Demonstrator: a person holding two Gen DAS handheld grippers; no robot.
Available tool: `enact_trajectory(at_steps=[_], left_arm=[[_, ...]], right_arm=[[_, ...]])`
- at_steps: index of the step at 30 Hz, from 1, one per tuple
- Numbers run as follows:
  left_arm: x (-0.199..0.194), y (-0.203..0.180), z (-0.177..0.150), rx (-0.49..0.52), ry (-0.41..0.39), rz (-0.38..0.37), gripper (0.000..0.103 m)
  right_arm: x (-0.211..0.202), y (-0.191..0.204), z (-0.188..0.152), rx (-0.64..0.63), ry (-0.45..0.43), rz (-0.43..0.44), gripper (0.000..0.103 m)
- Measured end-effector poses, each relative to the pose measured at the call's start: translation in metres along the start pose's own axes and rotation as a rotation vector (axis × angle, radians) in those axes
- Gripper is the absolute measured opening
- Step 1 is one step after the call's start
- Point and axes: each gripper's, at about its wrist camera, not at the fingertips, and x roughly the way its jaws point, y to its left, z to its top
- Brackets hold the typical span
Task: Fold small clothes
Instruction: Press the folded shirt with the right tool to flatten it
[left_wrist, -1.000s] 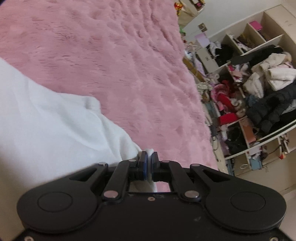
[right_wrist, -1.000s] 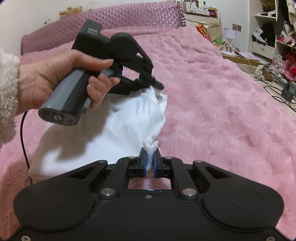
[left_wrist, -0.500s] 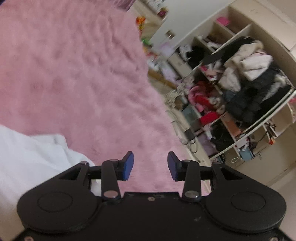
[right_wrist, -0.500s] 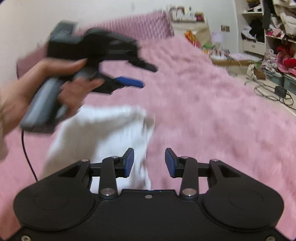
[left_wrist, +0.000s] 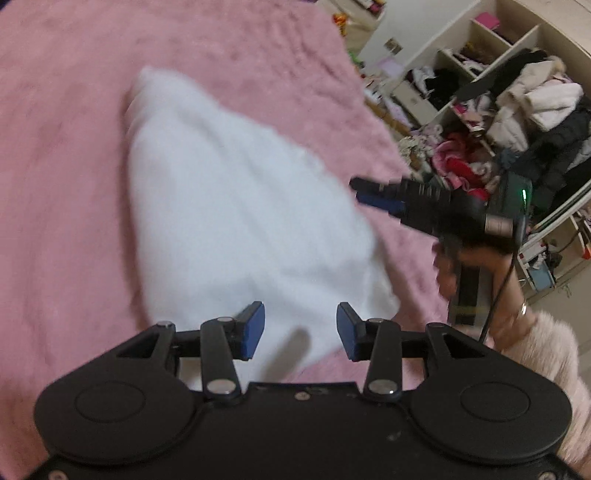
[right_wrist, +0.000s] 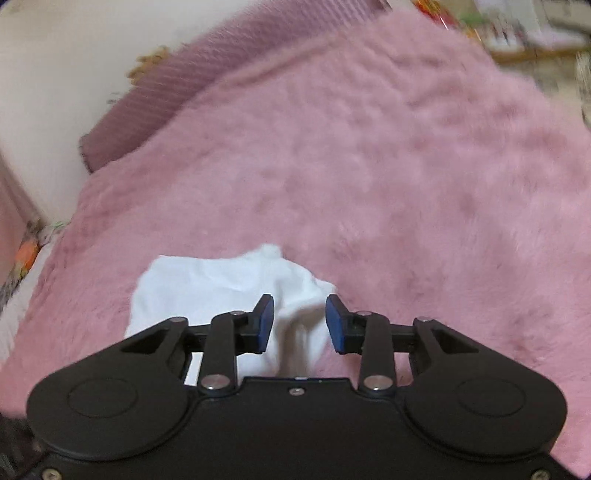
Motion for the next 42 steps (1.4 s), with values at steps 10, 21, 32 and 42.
enact_trajectory(at_steps=[10, 21, 32, 42], left_arm=[[0.010, 0.023, -0.007, -0.073, -0.007, -0.044, 0.044], [0.003, 0.021, -0.010, -0.054, 0.016, -0.050, 0.045], [-0.021, -0.003, 0.020, -0.061, -0.158, -0.110, 0.044], [0.014, 0.026, 0.021, -0.130, -0.079, -0.025, 0.047]], right_arm=[[0.030, -0.005, -0.004, 0.146, 0.036, 0.082, 0.005], [0.021, -0.003, 0.000, -0.039, -0.007, -0.110, 0.001], [-0.022, 0.062, -0.015, -0.225, -0.026, 0.179, 0.002], [-0.003, 0.056, -0.045, -0.283, 0.100, 0.004, 0.002]])
